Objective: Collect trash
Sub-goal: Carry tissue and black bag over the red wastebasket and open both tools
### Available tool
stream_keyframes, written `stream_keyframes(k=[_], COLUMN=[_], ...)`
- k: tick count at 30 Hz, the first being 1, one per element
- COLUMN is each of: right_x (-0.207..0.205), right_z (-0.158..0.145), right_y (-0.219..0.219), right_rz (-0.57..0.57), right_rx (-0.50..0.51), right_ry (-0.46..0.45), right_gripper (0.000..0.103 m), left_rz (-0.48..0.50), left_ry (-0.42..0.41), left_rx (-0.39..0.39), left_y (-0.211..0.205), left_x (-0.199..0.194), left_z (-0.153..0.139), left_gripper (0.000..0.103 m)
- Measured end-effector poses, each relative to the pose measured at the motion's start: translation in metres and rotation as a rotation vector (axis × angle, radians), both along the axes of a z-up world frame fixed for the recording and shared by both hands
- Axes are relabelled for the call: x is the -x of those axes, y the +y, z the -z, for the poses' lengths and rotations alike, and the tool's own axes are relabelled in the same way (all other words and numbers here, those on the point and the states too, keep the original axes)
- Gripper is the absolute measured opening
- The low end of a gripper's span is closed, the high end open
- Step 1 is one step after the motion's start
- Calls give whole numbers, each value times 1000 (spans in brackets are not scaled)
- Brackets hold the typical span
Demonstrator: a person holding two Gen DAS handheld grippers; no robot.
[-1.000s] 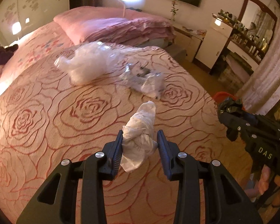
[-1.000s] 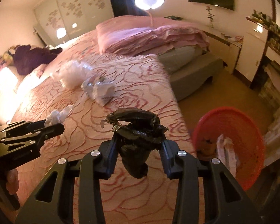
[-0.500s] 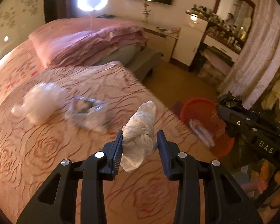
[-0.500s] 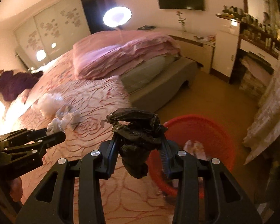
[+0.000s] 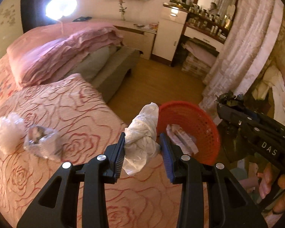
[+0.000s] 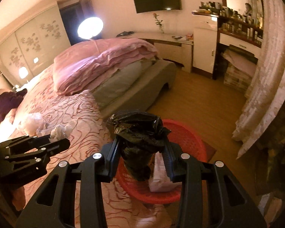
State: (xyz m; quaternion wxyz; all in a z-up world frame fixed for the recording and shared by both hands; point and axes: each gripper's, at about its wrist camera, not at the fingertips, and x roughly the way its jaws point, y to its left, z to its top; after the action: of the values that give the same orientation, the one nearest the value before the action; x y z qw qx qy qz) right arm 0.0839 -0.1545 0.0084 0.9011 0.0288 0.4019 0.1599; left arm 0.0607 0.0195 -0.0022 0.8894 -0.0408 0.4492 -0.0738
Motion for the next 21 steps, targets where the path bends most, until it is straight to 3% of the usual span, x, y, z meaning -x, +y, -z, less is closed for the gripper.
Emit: stream_keyframes(k=[9,21], right_x=[-11,-31], right_z=[9,35], right_y=[-33,-45], right_rz=[74,99], right_rx=[-1,-1], right_ry=[18,92], right_gripper=[38,38], left_rz=[68,123], left_ry=[26,95], left_rx=[-11,-10], left_y=[-30,-58], left_x=[-18,-44], left_z=[14,42], left_gripper=[34,35])
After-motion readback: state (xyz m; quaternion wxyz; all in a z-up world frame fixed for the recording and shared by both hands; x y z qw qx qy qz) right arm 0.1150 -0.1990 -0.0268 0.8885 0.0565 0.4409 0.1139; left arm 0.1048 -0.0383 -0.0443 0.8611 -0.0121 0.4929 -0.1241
